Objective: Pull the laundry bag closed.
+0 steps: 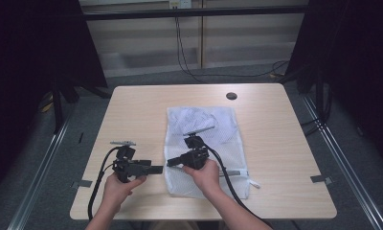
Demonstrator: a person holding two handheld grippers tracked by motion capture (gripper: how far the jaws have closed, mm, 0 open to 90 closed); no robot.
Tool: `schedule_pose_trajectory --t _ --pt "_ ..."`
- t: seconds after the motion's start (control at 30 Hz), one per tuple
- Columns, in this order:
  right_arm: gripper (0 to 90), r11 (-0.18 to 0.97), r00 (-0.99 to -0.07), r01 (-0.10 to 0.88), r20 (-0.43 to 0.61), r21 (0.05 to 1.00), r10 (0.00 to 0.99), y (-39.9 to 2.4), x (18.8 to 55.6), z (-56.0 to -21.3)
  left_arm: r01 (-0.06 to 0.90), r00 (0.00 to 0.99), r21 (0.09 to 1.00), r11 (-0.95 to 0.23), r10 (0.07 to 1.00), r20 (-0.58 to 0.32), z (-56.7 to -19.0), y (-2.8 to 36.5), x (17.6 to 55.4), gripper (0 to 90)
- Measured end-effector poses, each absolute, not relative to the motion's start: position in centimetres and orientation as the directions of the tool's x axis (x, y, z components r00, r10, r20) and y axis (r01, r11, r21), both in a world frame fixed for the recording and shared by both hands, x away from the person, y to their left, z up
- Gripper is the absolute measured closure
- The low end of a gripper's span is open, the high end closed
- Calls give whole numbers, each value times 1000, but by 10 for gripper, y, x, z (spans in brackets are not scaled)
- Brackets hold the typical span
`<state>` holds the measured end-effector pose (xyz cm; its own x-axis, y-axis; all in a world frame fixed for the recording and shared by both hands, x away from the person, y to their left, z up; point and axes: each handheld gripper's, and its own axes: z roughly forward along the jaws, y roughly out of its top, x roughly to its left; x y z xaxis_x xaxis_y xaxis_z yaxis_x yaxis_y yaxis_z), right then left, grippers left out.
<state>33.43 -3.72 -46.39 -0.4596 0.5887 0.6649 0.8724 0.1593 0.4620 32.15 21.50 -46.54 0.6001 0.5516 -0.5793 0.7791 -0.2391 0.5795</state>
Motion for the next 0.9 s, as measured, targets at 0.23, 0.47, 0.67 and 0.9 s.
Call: schedule_pose_trajectory --t 0.23,0.47,0.67,0.9 --pt "866 158 -463 870 664 467 587 -38 334 -463 788 598 562 -250 524 -606 -471 209 320 224" --pt "866 154 -462 871 668 467 584 -38 334 -461 790 602 544 -282 524 -603 -477 202 320 288" --pt "865 157 -469 867 667 473 580 -38 334 -461 787 605 549 -280 522 -601 -479 197 320 348" --pt "865 152 -466 868 670 473 578 -37 334 -460 793 599 549 -265 504 -622 -480 191 319 433"
